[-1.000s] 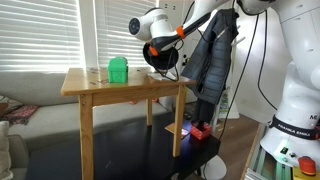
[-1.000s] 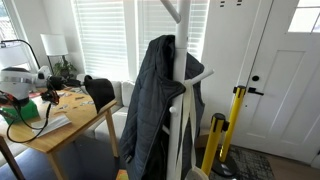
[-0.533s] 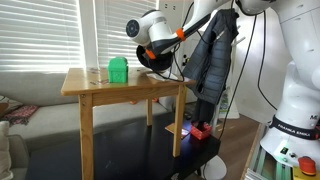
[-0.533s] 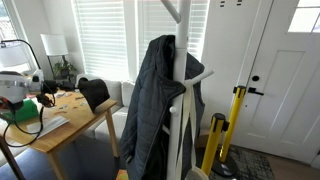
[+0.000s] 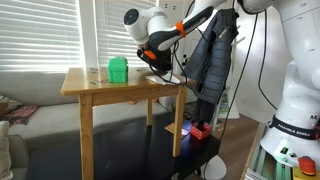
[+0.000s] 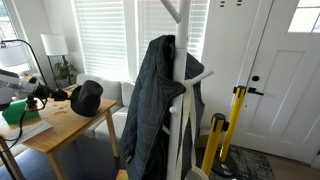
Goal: Put the black hat on the brown table.
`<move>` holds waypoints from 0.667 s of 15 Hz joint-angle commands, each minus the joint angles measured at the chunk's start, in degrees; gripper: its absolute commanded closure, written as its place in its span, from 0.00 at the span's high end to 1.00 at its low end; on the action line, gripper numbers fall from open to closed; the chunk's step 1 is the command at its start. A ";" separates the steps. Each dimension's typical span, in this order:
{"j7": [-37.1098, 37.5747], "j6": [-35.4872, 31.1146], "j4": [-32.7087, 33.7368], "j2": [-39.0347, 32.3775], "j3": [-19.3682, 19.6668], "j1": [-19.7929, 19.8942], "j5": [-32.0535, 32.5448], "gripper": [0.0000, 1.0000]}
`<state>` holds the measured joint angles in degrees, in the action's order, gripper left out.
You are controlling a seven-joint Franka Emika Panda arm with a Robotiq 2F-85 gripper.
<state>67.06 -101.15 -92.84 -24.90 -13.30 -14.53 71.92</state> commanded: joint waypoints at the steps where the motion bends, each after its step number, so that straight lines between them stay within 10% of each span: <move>1: -4.18 -2.83 -1.13 1.89 0.38 0.18 -5.89 0.01; 10: -2.08 -10.98 -0.41 1.34 1.62 -0.38 -6.80 0.01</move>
<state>64.89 -109.36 -92.84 -24.41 -12.56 -14.51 67.43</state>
